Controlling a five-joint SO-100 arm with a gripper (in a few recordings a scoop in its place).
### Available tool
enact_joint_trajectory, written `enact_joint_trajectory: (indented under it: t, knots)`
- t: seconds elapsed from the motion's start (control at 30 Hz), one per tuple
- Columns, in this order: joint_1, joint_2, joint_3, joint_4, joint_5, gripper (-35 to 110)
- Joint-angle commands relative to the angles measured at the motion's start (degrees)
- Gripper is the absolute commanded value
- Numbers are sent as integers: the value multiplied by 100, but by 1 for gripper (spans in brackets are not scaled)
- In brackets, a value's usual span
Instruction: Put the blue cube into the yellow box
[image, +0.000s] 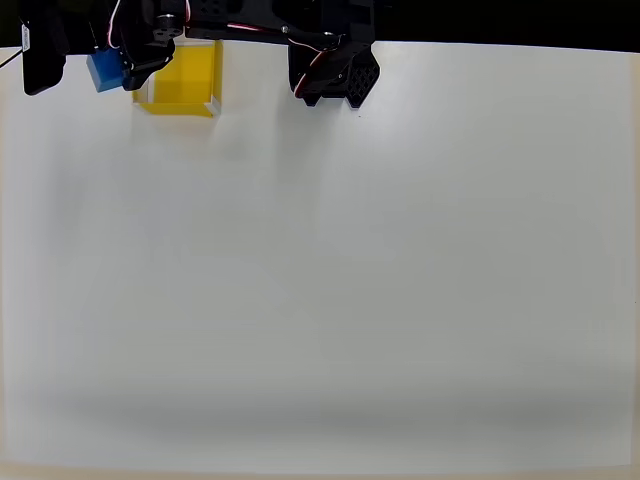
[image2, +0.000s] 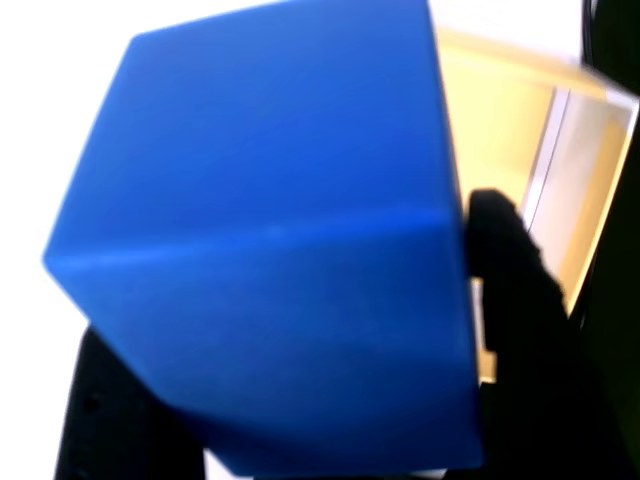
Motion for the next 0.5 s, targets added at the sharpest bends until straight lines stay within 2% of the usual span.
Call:
enact_joint_trajectory:
  t: [0.0,0.47]
  knots:
    - [369,721,255,-229,9,12]
    - [598,905,2294,-1433,193,12]
